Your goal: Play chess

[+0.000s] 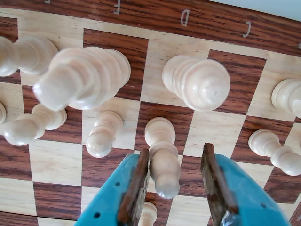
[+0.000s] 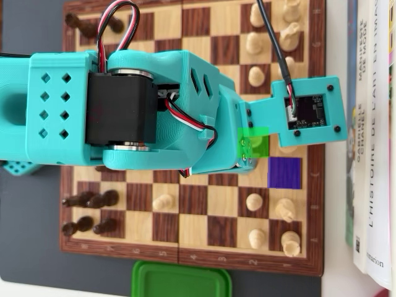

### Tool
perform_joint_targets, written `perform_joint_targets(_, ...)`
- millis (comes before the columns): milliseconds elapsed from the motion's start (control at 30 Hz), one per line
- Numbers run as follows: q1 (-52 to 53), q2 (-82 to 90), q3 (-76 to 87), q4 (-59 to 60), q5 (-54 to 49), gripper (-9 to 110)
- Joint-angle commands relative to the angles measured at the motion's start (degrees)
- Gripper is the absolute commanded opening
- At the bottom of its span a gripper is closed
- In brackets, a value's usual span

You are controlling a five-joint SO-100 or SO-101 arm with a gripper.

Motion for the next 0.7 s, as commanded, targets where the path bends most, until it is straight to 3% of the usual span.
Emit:
perform_joint_targets(0,0.4,1.0,-3.6,-0.8,-0.4,17)
perform_joint_targets(667,-0.1,23.5,8.3,-0.8,0.4,17)
